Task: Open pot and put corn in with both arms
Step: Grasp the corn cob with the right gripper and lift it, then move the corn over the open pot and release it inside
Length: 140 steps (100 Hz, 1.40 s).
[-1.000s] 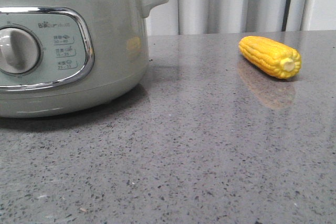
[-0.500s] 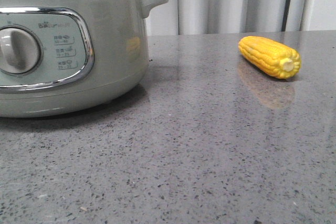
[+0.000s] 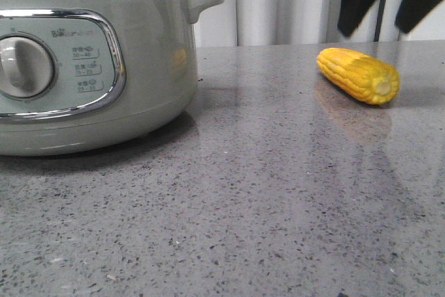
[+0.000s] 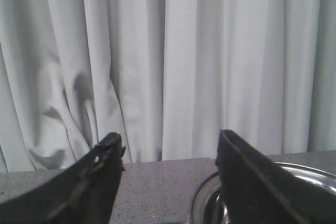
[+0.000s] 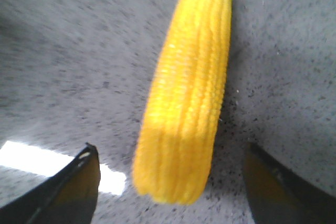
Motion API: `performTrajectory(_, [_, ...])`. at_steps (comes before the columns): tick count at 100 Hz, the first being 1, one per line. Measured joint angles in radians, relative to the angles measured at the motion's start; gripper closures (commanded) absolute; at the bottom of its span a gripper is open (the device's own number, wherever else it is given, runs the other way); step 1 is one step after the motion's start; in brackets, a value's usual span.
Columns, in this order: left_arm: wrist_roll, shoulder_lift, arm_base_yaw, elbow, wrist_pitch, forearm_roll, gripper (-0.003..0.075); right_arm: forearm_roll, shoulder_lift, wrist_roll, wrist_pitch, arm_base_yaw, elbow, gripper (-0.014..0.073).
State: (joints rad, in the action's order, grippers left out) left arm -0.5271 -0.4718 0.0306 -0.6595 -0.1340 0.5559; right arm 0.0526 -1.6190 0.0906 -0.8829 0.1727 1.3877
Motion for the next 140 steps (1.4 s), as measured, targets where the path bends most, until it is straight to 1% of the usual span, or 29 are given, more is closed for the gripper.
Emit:
performTrajectory(14, [0.000, 0.000, 0.000, 0.000, -0.008, 0.011, 0.0336, 0.000, -0.086, 0.002, 0.009, -0.013, 0.000, 0.0107])
performTrajectory(19, [0.000, 0.000, 0.000, 0.000, -0.015, 0.013, 0.0336, 0.002, -0.105, 0.002, 0.011, -0.013, 0.000, 0.0137])
performTrajectory(24, [0.000, 0.000, 0.000, 0.000, -0.016, 0.015, 0.0336, 0.006, -0.115, 0.002, 0.013, -0.013, 0.000, 0.0199])
performTrajectory(43, [0.000, 0.000, 0.002, 0.000, -0.017, 0.015, 0.0336, 0.047, -0.124, 0.002, 0.017, -0.013, 0.004, 0.0570])
performTrajectory(50, [0.000, 0.000, 0.002, 0.000, -0.019, 0.015, 0.0336, 0.056, -0.123, 0.002, 0.017, -0.013, 0.004, 0.0667])
performTrajectory(63, [0.000, 0.000, 0.007, 0.000, -0.019, 0.015, 0.0336, 0.084, -0.079, 0.002, 0.017, -0.008, 0.018, 0.0664])
performTrajectory(76, [0.000, 0.000, 0.033, 0.000, -0.021, 0.015, 0.0336, 0.122, 0.015, 0.002, 0.025, 0.040, 0.092, 0.0664])
performTrajectory(90, [0.000, 0.000, 0.056, 0.000, -0.027, 0.015, 0.0336, 0.160, 0.096, 0.008, 0.042, 0.163, 0.235, 0.0664])
performTrajectory(100, [0.000, -0.004, 0.057, 0.000, -0.027, 0.015, 0.0336, 0.181, 0.106, 0.010, 0.049, 0.284, 0.324, 0.0664])
performTrajectory(116, [0.000, -0.023, 0.062, 0.000, -0.027, 0.015, 0.0339, 0.194, 0.068, 0.010, 0.096, 0.457, 0.355, 0.0664])
performTrajectory(126, [0.000, -0.033, 0.076, 0.000, -0.029, 0.015, 0.0356, 0.198, 0.005, 0.011, 0.118, 0.511, 0.355, 0.0662])
performTrajectory(133, [0.000, -0.035, 0.078, 0.000, -0.029, 0.015, 0.0356, 0.198, -0.042, 0.011, 0.123, 0.521, 0.355, 0.0627])
performTrajectory(136, [0.000, -0.035, 0.079, 0.000, -0.029, 0.015, 0.0356, 0.198, -0.060, 0.011, 0.123, 0.524, 0.355, 0.0602])
performTrajectory(140, [0.000, -0.035, 0.079, 0.000, -0.031, 0.015, 0.0356, 0.198, -0.085, 0.011, 0.123, 0.525, 0.355, 0.0548])
